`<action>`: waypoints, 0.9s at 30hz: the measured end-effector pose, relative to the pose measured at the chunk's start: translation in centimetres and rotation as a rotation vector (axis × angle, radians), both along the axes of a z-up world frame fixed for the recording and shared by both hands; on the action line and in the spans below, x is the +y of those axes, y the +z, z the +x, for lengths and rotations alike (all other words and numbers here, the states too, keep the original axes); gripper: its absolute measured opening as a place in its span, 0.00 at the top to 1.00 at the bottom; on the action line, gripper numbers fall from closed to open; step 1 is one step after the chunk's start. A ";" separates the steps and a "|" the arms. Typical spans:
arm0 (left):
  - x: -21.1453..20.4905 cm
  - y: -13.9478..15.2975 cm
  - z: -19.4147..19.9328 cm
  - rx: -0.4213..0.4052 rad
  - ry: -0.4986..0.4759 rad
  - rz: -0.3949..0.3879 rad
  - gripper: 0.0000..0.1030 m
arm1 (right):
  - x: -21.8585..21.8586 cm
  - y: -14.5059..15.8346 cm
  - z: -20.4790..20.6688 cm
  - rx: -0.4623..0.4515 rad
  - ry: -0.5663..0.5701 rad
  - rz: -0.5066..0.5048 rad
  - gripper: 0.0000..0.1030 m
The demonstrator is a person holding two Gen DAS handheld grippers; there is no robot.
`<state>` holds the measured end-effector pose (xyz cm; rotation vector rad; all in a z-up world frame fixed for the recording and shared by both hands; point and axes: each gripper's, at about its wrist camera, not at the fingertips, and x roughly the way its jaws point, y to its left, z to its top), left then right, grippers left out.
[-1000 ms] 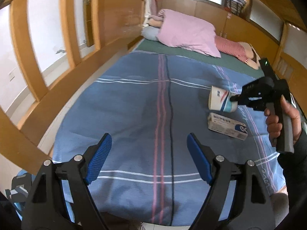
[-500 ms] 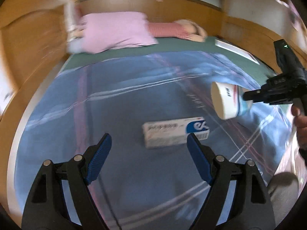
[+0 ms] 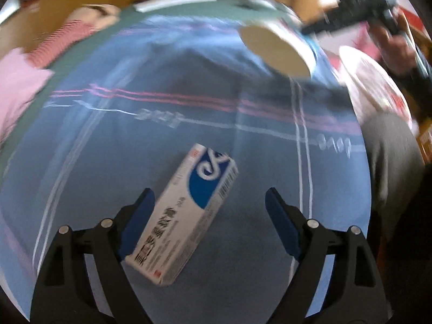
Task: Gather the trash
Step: 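Grasp the white medicine box with the left gripper while the right holds the cup, then carry the medicine box and cup over the wastebasket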
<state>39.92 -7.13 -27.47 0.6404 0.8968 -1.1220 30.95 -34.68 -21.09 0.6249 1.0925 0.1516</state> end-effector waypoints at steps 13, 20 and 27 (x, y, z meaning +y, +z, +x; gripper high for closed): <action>-0.5 -3.2 2.6 0.021 -0.082 0.085 0.61 | 0.4 0.8 -0.2 -0.014 0.002 0.025 0.84; 0.5 -1.4 1.2 -0.035 0.036 0.058 0.77 | 0.6 1.1 -0.9 -0.031 0.004 0.040 0.84; 1.8 2.5 -0.3 -0.083 0.371 -0.072 0.77 | 0.7 1.6 -2.3 -0.050 0.000 0.064 0.84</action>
